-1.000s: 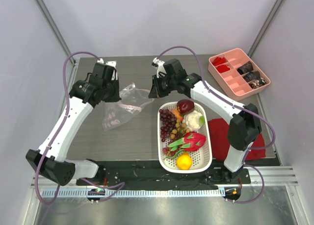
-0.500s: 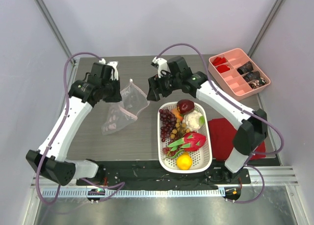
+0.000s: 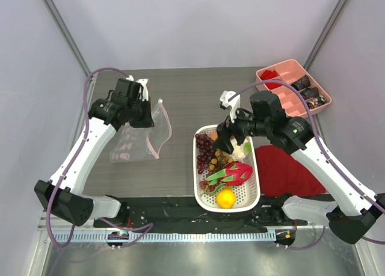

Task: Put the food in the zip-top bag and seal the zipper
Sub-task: Pick up the fake fruit from the bin.

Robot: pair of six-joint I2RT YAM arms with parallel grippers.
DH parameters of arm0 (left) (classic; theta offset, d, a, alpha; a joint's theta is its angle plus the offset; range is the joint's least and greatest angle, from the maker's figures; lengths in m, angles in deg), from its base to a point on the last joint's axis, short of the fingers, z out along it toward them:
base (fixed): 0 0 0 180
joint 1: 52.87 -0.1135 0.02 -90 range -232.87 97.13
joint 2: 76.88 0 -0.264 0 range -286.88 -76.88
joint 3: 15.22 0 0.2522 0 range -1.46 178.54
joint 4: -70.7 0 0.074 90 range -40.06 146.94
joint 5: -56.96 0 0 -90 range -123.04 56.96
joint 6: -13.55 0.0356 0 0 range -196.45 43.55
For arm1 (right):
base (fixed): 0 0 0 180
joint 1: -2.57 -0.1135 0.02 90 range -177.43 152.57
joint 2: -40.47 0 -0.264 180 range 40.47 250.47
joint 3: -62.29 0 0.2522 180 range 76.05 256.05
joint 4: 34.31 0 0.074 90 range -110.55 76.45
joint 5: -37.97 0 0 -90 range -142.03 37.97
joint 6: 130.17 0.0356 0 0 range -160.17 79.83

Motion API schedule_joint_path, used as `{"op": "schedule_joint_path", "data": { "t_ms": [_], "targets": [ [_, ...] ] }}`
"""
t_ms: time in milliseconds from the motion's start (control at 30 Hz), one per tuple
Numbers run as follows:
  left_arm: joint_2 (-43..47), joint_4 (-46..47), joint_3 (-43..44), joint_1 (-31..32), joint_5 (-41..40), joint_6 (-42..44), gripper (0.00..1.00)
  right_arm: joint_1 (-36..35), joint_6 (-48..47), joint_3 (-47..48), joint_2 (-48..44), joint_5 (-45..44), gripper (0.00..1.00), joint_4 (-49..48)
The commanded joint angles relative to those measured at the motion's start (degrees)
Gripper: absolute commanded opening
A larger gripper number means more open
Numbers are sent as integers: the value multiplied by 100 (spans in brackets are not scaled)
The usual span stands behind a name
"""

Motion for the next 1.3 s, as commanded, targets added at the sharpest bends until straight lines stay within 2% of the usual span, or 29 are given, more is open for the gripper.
{"op": "schedule_joint_path", "data": {
  "t_ms": [0,67,200,367,733,833,867,933,967,1033,1100,1133,1267],
  "targets": [
    [93,188,5,8,225,-32,0,-21,-1141,-251,-182,157,89,814],
    [110,188,-47,25,243,-23,0,-56,-1512,-373,-208,122,89,1254],
    [163,267,-162,69,296,-40,0,-126,-2057,-952,-323,-27,89,1273],
    [163,285,-206,87,287,-14,0,-223,-2654,-1305,-139,-98,87,913],
    [172,329,-320,87,269,-6,0,-547,-3113,-2043,90,-308,80,-422],
    [172,329,-311,87,269,12,0,-636,-3122,-2228,90,-458,68,-757],
    [163,320,-294,87,252,12,0,-645,-3130,-2237,99,-484,55,-775],
    [172,311,-285,87,260,21,0,-645,-3139,-2246,99,-572,41,-793],
    [189,320,-276,87,278,30,0,-645,-3139,-2246,64,-599,28,-776],
    [207,329,-276,87,313,56,0,-645,-3113,-2229,-111,-616,19,-688],
    [242,346,-276,87,366,65,0,-645,-3078,-2124,-234,-599,5,-522],
    [251,347,-268,87,383,65,0,-653,-3043,-2071,-357,-599,1,-468],
    [295,364,-206,87,524,47,0,-645,-2692,-1598,-569,-590,1,-257]
  ]
}}
